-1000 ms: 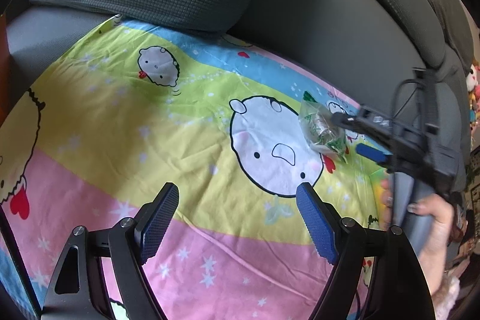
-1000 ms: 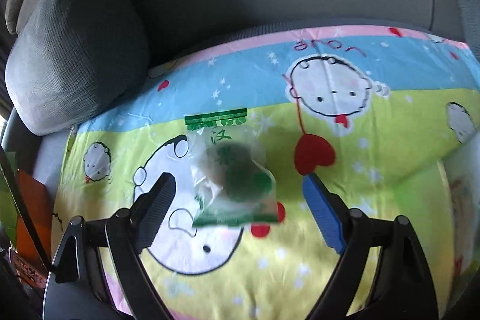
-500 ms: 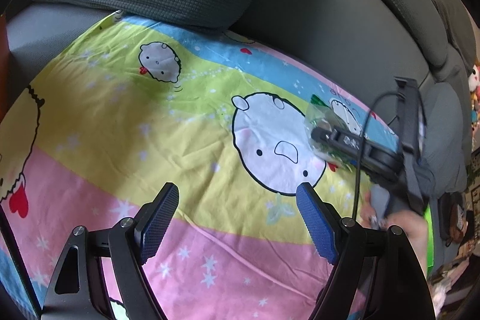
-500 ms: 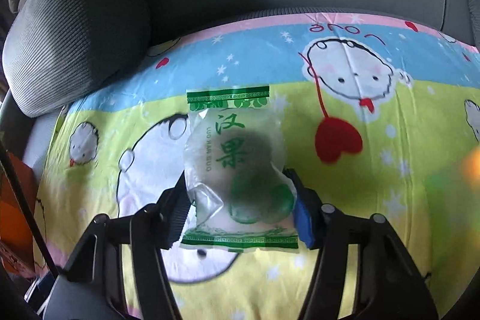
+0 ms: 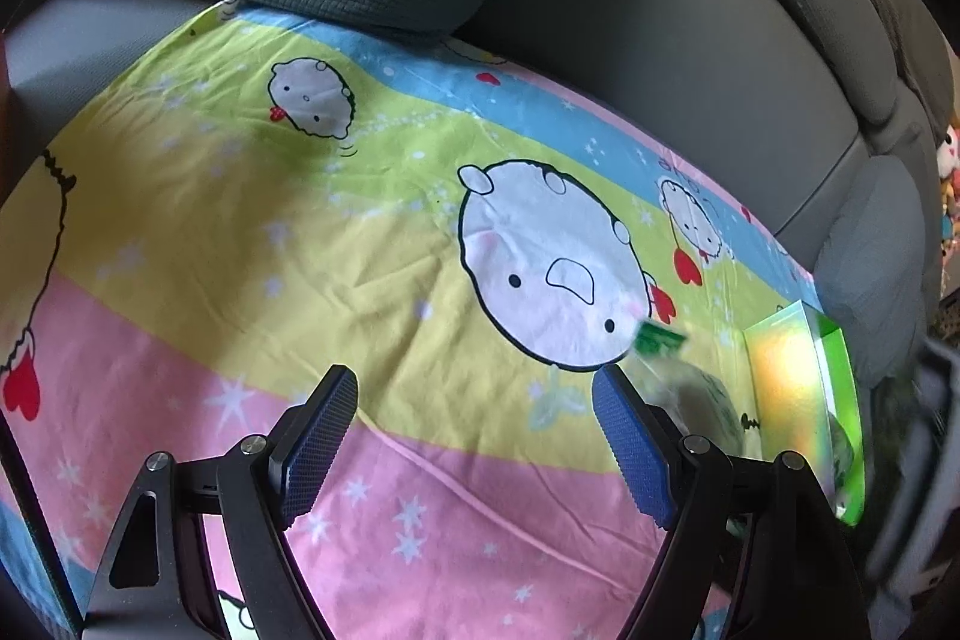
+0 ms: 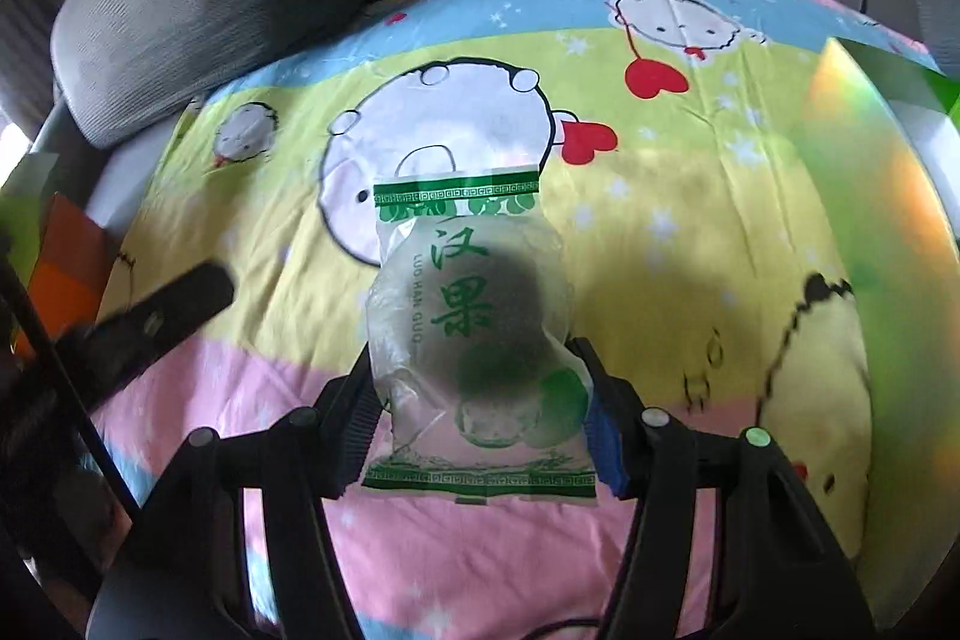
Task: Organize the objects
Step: 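Lift the clear bag and carry it toward the green box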
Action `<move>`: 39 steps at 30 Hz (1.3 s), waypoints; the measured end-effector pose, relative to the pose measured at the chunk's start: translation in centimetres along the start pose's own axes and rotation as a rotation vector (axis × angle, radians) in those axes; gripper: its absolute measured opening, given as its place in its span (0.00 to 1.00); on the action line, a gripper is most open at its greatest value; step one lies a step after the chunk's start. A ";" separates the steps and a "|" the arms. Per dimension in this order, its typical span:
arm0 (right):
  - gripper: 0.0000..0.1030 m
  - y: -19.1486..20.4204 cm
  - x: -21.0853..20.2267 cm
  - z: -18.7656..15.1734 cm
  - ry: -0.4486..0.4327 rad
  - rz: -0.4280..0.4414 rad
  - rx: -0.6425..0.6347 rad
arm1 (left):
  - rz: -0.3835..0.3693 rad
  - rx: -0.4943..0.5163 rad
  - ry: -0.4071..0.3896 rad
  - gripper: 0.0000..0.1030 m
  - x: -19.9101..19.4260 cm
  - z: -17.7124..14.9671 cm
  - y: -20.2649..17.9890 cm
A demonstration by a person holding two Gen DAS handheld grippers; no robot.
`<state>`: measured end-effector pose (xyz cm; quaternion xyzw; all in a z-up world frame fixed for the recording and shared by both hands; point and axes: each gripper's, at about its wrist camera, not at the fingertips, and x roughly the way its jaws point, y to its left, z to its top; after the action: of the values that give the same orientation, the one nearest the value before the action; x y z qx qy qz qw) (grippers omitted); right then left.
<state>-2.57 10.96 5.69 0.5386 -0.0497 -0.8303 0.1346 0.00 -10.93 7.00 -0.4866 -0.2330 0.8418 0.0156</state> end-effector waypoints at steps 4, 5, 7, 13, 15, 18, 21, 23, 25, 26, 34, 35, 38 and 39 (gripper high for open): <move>0.57 -0.1 -1.9 -1.0 -0.044 0.004 -0.030 | -0.009 0.001 0.011 0.79 0.1 -0.1 -0.3; 0.57 -0.3 -2.3 -1.1 -0.057 -0.002 -0.036 | -0.008 0.005 0.012 0.79 0.2 -0.2 -0.5; 0.59 -0.8 -3.2 -0.8 -0.092 -0.009 -0.026 | -0.007 0.012 0.014 0.79 0.2 -0.2 -0.8; 0.59 -1.6 -4.2 -0.8 -0.106 0.015 -0.033 | -0.019 0.024 0.027 0.79 0.3 -0.4 -1.4; 0.60 -1.6 -3.5 -1.0 -0.079 0.040 -0.038 | -0.014 0.031 0.034 0.79 0.5 -0.6 -1.7; 0.63 -2.1 -2.4 -1.2 -0.030 0.063 -0.006 | -0.016 0.052 0.049 0.79 0.9 -0.9 -2.3; 0.69 -2.8 -2.3 -1.2 -0.020 0.093 0.028 | -0.047 0.064 0.075 0.79 1.2 -1.2 -2.9; 0.71 -3.5 -3.2 -1.1 -0.050 0.098 0.049 | -0.082 0.062 0.105 0.79 1.3 -1.4 -3.2; 0.74 -4.3 -4.2 -1.0 -0.081 0.121 0.080 | -0.133 0.064 0.139 0.79 1.5 -1.8 -3.6; 0.75 -4.8 -4.6 -0.9 -0.092 0.137 0.098 | -0.160 0.065 0.157 0.79 1.6 -1.9 -3.9; 0.76 -6.9 -4.9 -1.1 -0.078 0.255 0.161 | -0.237 0.175 0.323 0.79 3.2 -4.4 -7.9; 0.76 -7.0 -4.8 -1.1 -0.073 0.265 0.163 | -0.233 0.191 0.349 0.79 3.6 -4.8 -8.3; 0.76 -7.3 -4.2 -1.1 -0.056 0.277 0.178 | -0.226 0.227 0.390 0.79 4.4 -5.9 -9.4; 0.76 -7.5 -4.1 -1.1 -0.050 0.283 0.178 | -0.219 0.240 0.397 0.79 4.6 -6.2 -9.9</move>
<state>-1.29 19.32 7.16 0.5150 -0.2020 -0.8085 0.2006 0.72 1.35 4.69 -0.6089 -0.1748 0.7448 0.2097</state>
